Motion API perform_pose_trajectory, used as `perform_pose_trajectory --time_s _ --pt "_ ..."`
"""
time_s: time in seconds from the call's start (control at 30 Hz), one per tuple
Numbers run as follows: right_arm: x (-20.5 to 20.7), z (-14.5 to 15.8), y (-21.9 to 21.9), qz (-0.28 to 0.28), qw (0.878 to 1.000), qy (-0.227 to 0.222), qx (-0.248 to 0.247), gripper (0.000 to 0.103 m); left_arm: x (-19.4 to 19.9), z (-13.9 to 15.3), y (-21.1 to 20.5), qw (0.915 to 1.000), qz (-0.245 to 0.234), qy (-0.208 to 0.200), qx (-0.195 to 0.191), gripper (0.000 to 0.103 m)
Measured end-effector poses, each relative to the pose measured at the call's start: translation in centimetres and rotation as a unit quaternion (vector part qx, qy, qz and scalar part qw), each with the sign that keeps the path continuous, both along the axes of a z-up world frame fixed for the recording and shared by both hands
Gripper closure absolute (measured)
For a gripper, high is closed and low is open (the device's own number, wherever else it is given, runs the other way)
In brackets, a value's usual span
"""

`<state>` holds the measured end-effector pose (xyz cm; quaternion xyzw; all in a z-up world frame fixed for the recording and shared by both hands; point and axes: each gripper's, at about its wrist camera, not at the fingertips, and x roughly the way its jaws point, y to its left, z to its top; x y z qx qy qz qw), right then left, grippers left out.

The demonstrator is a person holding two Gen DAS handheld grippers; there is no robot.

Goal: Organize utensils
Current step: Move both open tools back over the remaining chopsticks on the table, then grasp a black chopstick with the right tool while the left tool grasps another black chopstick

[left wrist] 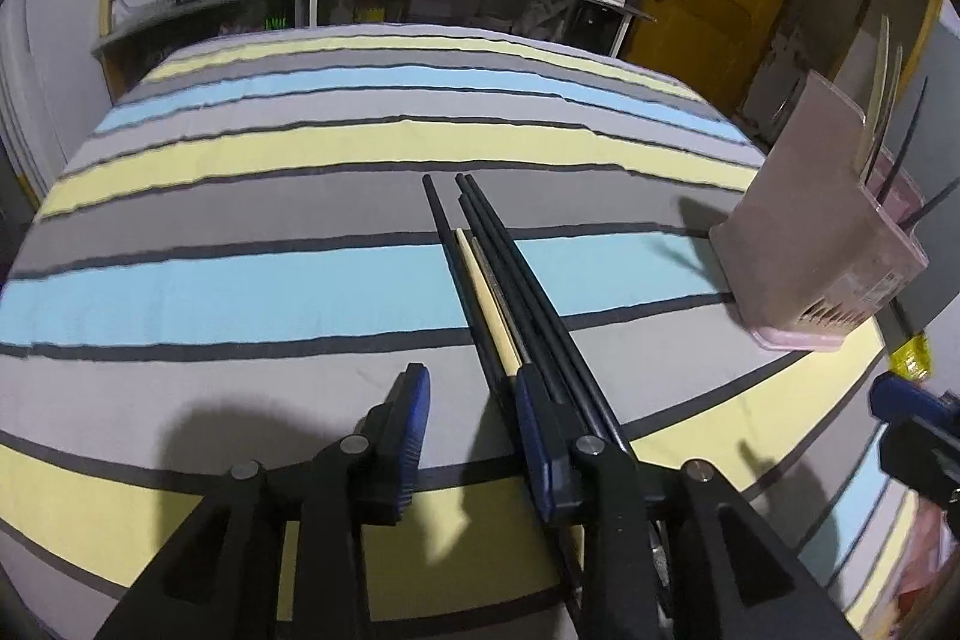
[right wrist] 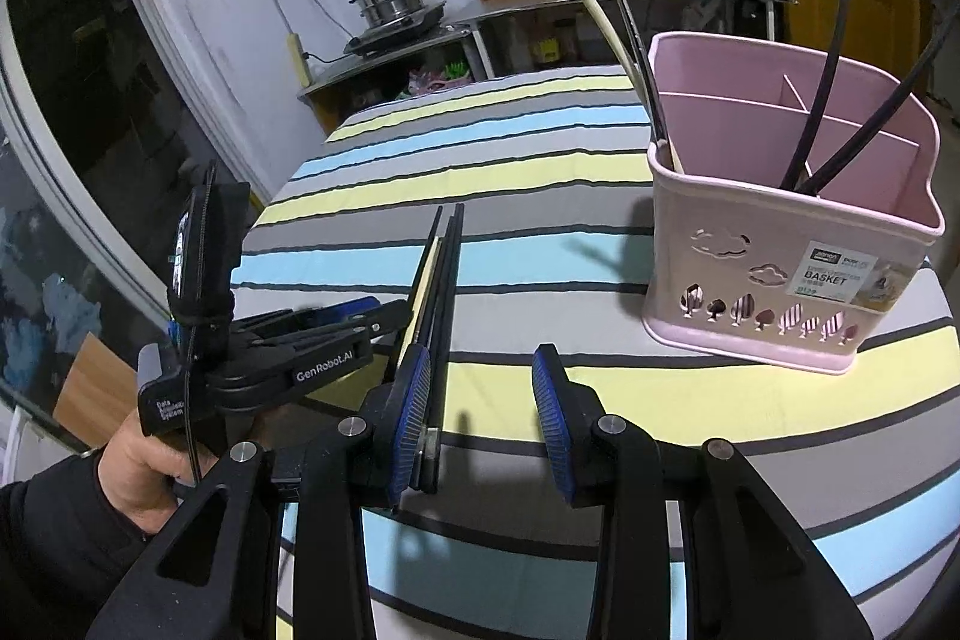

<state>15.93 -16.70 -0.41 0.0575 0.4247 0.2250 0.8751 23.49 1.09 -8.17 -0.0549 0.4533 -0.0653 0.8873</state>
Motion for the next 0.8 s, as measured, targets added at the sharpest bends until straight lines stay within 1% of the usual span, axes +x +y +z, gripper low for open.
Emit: perform_pose_trajectory --time_s 0.03,0.1,0.13,0.23,0.3,0.37,0.43,0.5,0.6,0.77,0.8 --pt "0.0 -0.1 0.0 -0.001 1.000 0.001 0.001 0.066 0.0 0.0 -0.4 0.9998 -0.001 -0.006 0.016 0.071" --pt "0.0 0.0 0.0 -0.002 1.000 0.002 0.001 0.066 0.0 0.0 -0.4 0.9995 0.008 -0.011 0.028 0.063" --pt "0.0 0.0 -0.1 -0.002 1.000 0.001 0.001 0.066 0.0 0.0 -0.2 0.9994 0.013 -0.014 0.030 0.062" --pt "0.1 0.0 -0.1 -0.002 1.000 0.002 0.001 0.066 -0.1 -0.2 0.2 0.9988 0.021 -0.016 0.040 0.062" --pt "0.1 -0.1 -0.1 -0.002 1.000 0.003 0.000 0.066 -0.4 -0.1 0.5 0.9986 0.017 -0.016 0.048 0.062" --pt "0.2 -0.2 -0.2 -0.002 1.000 0.005 0.001 0.066 -0.8 -0.1 1.1 0.9989 0.020 -0.014 0.040 0.062" --pt "0.3 -0.5 0.0 0.001 1.000 0.006 0.000 0.066 -1.3 -0.1 2.0 0.9992 0.025 -0.010 0.030 0.064" --pt "0.6 -0.9 0.4 0.005 1.000 0.010 -0.001 0.066 -1.9 0.0 3.0 0.9993 0.030 -0.008 0.023 0.075" --pt "1.3 -1.7 1.4 0.013 1.000 0.014 -0.005 0.066 -2.5 0.1 4.3 0.9991 0.036 -0.002 0.024 0.081" --pt "3.5 -3.5 4.4 0.032 0.999 0.018 -0.026 0.067 -3.0 0.2 5.9 0.9984 0.050 0.003 0.025 0.085" --pt "3.7 -3.8 4.8 0.035 0.999 0.018 -0.030 0.068 -3.2 0.2 6.2 0.9985 0.050 0.003 0.020 0.085"
